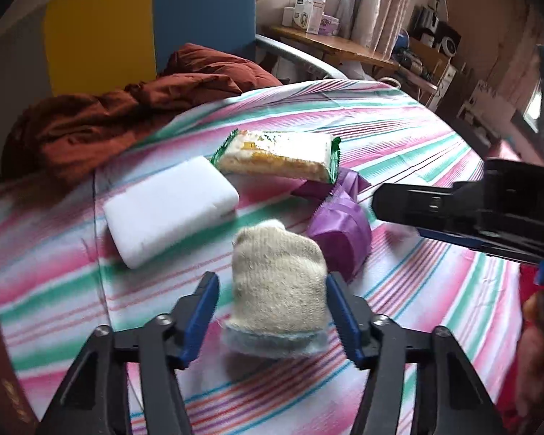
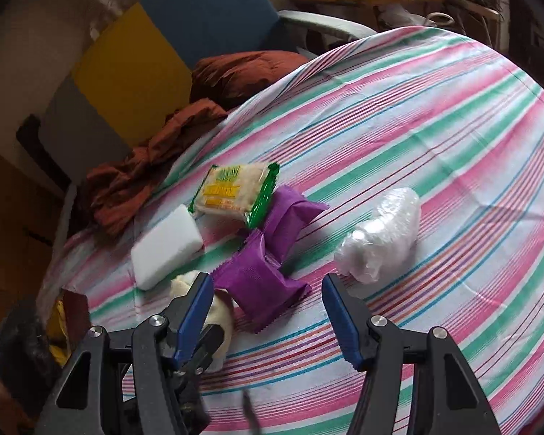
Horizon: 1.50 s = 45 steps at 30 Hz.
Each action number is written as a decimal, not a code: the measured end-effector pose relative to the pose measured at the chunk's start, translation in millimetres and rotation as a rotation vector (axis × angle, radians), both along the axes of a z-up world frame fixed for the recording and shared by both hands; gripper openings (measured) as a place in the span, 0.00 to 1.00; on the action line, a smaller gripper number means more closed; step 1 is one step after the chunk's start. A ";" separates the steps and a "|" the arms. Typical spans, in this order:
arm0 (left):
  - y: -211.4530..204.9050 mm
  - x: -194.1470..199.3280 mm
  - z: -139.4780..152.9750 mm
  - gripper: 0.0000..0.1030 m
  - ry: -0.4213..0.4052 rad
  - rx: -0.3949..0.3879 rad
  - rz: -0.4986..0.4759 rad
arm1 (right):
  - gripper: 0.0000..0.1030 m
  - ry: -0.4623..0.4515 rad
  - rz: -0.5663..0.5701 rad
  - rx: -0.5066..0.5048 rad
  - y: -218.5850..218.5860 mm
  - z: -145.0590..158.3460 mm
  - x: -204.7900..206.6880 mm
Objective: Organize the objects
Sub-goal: 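Grasp the beige knitted sock with the left gripper while the right grasps a purple packet, then carry the sock and purple packet to the gold tray and release both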
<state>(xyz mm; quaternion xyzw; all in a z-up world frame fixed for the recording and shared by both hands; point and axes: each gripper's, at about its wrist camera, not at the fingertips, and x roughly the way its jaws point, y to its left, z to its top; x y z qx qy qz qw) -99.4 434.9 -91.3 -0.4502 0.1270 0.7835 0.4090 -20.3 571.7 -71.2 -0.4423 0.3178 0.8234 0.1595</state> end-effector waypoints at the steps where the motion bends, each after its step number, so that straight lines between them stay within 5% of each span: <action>1: -2.2 0.4 -0.4 0.49 -0.018 0.014 0.004 | 0.61 -0.012 0.014 0.011 -2.1 -1.6 -2.5; 17: -64.8 24.1 1.5 0.49 -0.054 0.072 0.087 | 0.61 -0.168 0.175 0.262 -33.2 -22.2 -36.7; 20: -66.8 25.0 1.5 0.49 -0.050 0.072 0.085 | 0.41 -0.173 0.197 0.262 -35.6 -26.0 -40.0; 23: -68.3 24.5 0.8 0.49 -0.048 0.075 0.085 | 0.35 -0.159 0.213 0.249 -38.9 -24.7 -39.4; 34: -84.5 35.9 10.1 0.48 -0.028 0.061 0.084 | 0.35 -0.043 0.348 0.204 -69.1 -8.4 -36.0; 45: -140.1 55.3 53.9 0.48 0.043 0.112 0.122 | 0.35 0.042 0.384 0.195 -81.8 8.8 -29.9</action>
